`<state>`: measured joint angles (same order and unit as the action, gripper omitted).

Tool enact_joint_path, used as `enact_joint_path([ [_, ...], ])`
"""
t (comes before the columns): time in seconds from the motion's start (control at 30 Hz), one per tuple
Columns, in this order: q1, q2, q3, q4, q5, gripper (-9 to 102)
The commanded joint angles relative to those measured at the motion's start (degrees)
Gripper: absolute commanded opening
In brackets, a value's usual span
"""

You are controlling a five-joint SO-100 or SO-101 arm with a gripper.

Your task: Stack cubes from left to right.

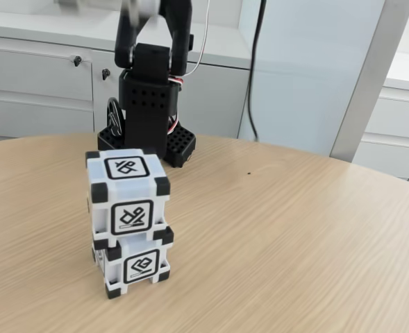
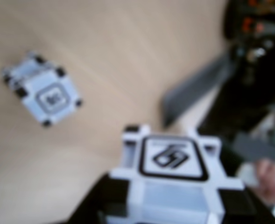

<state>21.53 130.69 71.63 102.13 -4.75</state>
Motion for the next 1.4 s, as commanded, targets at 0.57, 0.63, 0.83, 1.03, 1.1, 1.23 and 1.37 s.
enact_joint_path([
  [0.57,0.62,-22.06,-3.08,7.65,-3.52,0],
  [0.63,0.62,-21.71,0.62,7.65,-3.96,0],
  [0.83,0.62,-20.74,7.21,7.65,-4.92,0],
  [1.03,0.53,-16.61,8.0,7.73,-3.96,0],
  [1.1,-0.26,-15.56,8.0,7.73,-3.96,0],
  [1.23,-0.53,-13.8,8.09,7.82,-3.16,0],
  [1.37,-0.53,-13.45,8.09,7.91,-3.16,0],
])
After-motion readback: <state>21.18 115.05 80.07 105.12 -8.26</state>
